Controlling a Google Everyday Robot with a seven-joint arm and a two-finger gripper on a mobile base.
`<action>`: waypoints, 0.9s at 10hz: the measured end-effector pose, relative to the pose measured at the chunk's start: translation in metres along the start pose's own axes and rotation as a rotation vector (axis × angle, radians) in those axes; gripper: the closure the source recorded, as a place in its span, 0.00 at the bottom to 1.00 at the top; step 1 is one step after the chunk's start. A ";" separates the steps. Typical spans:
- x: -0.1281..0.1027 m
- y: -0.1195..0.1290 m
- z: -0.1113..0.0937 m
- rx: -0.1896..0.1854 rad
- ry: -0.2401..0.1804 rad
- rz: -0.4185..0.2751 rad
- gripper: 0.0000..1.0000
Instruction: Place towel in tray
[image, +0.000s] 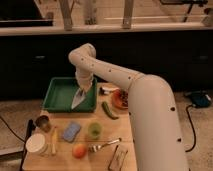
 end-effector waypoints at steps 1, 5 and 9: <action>0.000 -0.001 0.001 -0.001 -0.002 -0.001 0.96; 0.003 -0.005 0.003 0.004 -0.017 -0.003 0.90; 0.005 -0.011 0.006 0.009 -0.030 -0.007 0.83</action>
